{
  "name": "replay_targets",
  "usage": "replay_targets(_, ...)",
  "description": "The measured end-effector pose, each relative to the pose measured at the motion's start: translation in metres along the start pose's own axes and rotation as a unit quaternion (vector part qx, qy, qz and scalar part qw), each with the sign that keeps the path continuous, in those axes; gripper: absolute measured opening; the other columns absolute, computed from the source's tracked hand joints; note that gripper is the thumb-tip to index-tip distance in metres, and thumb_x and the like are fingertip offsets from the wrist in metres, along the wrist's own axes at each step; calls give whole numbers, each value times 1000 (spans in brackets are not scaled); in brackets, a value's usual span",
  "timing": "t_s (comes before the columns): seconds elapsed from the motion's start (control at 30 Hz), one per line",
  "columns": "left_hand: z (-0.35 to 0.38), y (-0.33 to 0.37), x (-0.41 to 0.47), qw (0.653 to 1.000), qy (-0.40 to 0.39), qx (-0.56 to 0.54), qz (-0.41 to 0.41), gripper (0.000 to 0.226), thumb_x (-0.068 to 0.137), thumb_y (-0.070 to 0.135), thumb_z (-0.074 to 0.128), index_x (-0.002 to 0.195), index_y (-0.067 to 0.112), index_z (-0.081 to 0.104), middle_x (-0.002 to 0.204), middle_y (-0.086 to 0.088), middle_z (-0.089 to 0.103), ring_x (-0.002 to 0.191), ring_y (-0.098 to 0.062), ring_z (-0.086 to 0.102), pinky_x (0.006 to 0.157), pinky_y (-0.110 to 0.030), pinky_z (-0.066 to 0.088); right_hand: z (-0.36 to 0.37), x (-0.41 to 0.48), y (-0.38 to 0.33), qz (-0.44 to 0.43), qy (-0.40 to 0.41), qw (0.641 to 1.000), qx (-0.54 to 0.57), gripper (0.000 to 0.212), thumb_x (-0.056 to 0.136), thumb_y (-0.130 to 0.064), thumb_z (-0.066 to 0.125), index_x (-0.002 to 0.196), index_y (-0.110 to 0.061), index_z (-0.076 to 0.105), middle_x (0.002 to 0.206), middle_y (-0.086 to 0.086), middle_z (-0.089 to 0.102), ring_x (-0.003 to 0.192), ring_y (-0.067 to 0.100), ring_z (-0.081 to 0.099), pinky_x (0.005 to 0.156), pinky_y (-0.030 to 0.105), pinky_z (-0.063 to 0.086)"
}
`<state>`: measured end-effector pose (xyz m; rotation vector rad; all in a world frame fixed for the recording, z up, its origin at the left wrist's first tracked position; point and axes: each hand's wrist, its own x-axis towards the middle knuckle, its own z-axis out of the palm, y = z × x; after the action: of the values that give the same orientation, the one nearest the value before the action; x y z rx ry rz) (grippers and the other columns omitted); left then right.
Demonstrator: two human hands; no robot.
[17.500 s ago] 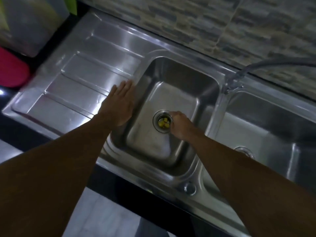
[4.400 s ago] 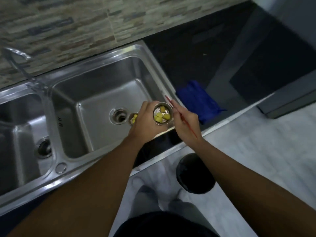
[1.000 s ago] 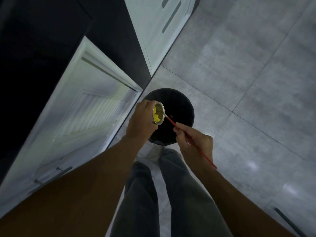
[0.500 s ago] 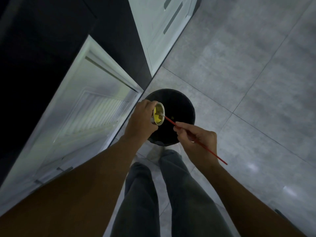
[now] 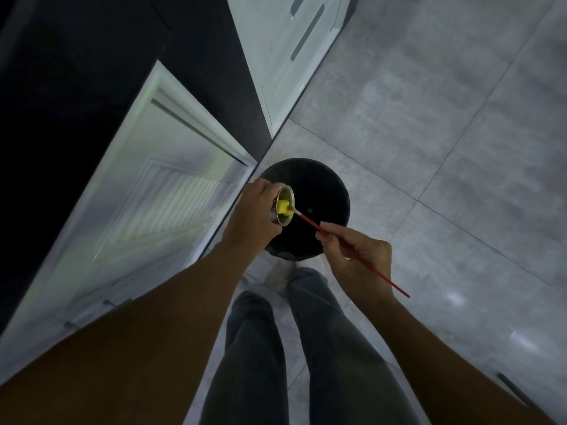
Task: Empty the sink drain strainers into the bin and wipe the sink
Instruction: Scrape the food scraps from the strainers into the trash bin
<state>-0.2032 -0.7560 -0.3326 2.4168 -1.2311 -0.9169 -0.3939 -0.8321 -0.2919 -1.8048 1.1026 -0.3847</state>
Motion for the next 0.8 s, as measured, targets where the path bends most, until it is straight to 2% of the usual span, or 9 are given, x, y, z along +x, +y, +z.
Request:
replay_targets(0.13,3,3,0,1000,1,-6,0,77,72,13,84,140,14,49,134,-7,47,125,-22,44,90,-23,42,-4,0,1,-16,15,1000,5,18,90,-3,70,107,-6,77,100,0,77,84,2,73,78,31,63)
replay_targets(0.27,6,6,2,1000,4,-9,-5,76,73,15,83,140,15,48,135,-6,47,126,-21,45,91,-22,42,0,0,-2,-23,-24,999,31,20,91,-2,69,109,-8,76,101,-3,77,91,2,73,82,26,61)
replay_targets(0.37,7,9,4,1000,4,-14,-8,76,74,16,84,140,15,47,136,-6,47,126,-20,45,92,-21,41,6,2,-1,20,-43,999,24,20,93,-6,67,109,-12,77,98,-6,77,79,2,72,76,22,61)
replay_targets(0.43,7,9,5,1000,4,-10,-11,75,75,18,84,140,16,47,136,-6,47,126,-20,45,93,-23,43,6,4,2,32,-32,999,20,20,93,-7,67,109,-13,77,94,-7,77,67,4,69,66,15,58)
replay_targets(0.5,5,10,6,1000,4,-8,-14,75,75,18,84,140,16,47,136,-6,47,127,-21,45,95,-27,45,4,4,4,26,-16,999,15,19,93,-6,67,108,-11,77,92,-6,77,63,1,65,64,10,53)
replay_targets(0.63,3,9,7,1000,-4,-6,-21,77,74,17,84,141,16,46,137,-6,46,128,-22,44,98,-32,49,-2,1,7,29,-5,999,16,19,91,-4,69,107,-9,77,97,-2,78,70,-6,66,73,17,59)
replay_targets(0.7,5,10,7,1000,-5,-9,-23,77,74,17,84,141,16,46,138,-6,46,128,-22,44,98,-31,48,-2,2,7,21,-8,1000,11,18,91,-5,70,106,-9,78,97,-2,78,76,-4,69,77,22,61)
replay_targets(0.8,9,10,7,1000,-3,-12,-21,76,75,17,84,141,15,46,138,-7,46,128,-21,44,94,-25,42,3,4,6,16,-35,999,9,19,92,-8,68,108,-11,77,98,-3,77,75,0,70,76,23,62)
